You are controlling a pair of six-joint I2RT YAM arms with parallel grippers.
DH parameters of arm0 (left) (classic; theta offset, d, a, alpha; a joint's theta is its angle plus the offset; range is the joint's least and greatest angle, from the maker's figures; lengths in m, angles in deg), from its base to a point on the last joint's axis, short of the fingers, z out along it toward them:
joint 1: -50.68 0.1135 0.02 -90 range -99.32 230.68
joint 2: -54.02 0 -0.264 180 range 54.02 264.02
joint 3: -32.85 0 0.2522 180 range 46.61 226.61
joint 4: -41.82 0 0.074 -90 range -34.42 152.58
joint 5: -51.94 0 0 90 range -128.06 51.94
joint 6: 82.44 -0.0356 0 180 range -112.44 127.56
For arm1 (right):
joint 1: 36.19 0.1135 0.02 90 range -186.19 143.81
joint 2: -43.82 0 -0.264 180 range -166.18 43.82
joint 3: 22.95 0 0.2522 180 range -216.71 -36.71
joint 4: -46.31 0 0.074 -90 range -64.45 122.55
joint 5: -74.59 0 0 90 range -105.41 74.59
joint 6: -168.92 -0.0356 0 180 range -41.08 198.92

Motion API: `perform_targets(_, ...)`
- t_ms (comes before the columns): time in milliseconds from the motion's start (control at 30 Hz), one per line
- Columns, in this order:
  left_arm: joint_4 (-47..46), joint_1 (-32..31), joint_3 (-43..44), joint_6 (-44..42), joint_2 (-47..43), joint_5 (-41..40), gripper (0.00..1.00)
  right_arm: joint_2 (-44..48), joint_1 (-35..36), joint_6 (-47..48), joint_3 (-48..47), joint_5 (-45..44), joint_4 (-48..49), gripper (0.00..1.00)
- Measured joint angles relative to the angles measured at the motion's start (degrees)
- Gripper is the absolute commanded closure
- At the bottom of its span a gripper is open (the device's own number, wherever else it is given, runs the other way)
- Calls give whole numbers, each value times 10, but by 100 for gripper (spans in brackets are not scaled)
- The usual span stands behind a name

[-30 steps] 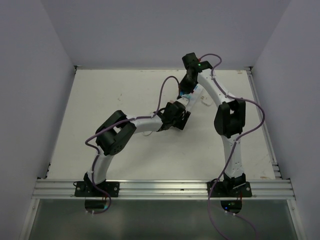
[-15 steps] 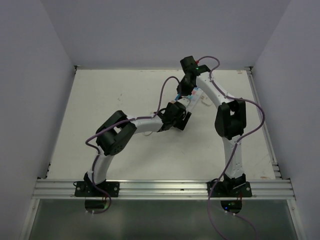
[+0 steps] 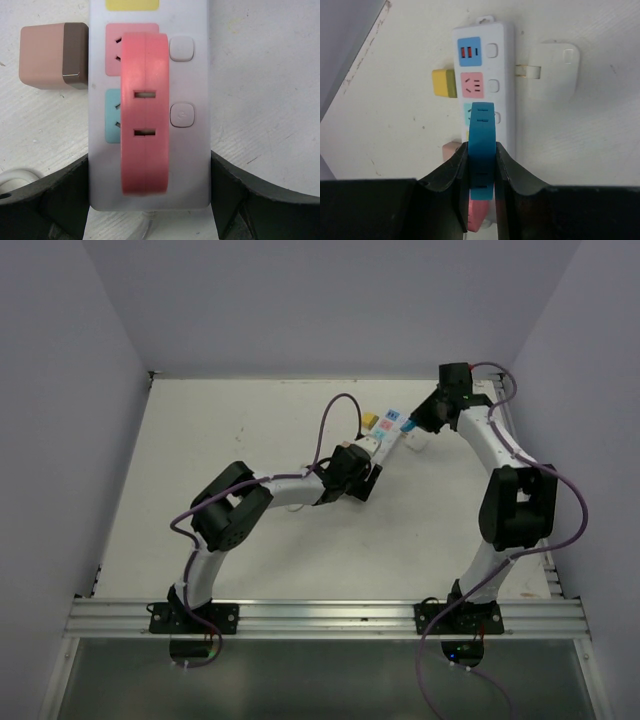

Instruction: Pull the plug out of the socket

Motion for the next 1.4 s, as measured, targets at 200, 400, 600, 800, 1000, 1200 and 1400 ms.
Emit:
perform_targets(200, -9, 1, -8, -5, -3, 5, 100, 37, -51, 18, 152, 41, 102, 100)
perform_targets(400, -15, 4, -17, -14, -9, 15, 100, 51, -80, 26, 264, 81, 183, 100)
perform_targets(600, -20, 7, -26, -19, -14, 20, 100, 75, -101, 38, 320, 120, 266, 100)
perform_targets(800, -23, 10, -35, -25, -20, 27, 100, 82, -114, 48, 379, 146, 328, 100)
perform_targets(1000, -24, 12, -42, -27, -25, 30, 100, 98, -130, 63, 420, 165, 366, 100)
perform_targets(1200, -24, 14, -49, -28, -31, 30, 100, 108, -132, 88, 428, 162, 361, 100)
perform_targets(1400, -25, 20, -65, -28, -42, 30, 100, 108, -138, 103, 428, 155, 339, 100)
